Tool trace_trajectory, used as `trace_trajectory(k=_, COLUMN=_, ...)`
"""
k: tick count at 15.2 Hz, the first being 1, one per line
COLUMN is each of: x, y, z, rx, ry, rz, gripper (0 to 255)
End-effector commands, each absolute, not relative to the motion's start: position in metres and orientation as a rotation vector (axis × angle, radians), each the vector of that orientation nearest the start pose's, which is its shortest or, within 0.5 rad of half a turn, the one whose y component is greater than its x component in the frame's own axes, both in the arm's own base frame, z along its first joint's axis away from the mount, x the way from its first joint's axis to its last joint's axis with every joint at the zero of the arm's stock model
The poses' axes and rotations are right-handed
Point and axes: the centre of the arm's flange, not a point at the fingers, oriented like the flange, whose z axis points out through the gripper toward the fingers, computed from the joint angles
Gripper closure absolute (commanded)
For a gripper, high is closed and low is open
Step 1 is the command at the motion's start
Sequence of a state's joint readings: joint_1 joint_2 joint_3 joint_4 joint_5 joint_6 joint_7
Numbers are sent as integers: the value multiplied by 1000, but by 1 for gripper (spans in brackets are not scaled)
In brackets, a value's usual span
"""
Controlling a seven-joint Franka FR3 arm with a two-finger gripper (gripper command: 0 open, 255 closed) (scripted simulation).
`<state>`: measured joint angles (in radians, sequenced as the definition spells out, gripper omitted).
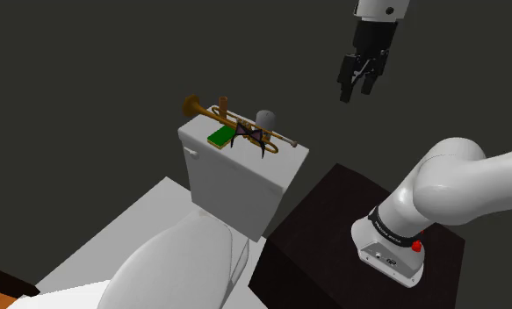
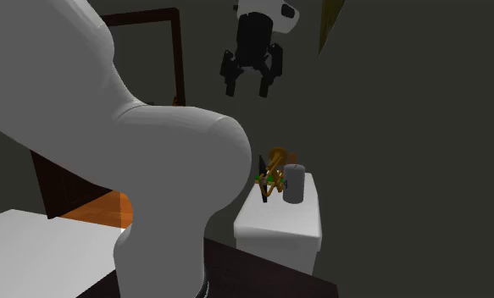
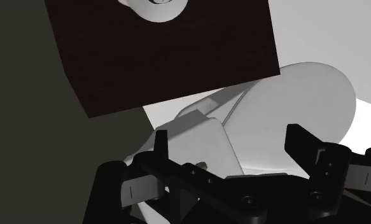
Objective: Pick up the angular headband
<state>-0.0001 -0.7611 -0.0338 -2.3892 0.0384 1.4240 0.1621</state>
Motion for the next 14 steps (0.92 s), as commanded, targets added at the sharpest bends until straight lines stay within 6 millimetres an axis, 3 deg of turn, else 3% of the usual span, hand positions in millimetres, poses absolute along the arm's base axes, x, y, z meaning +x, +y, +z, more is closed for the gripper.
trace_trajectory(k=1, x=294, y=-8, z=557, rx=-3065, ry=281, rz=321, gripper=0)
trace_trajectory(k=14, x=460, y=42, z=472, rx=-3168, ry=57, rz=506, gripper=0)
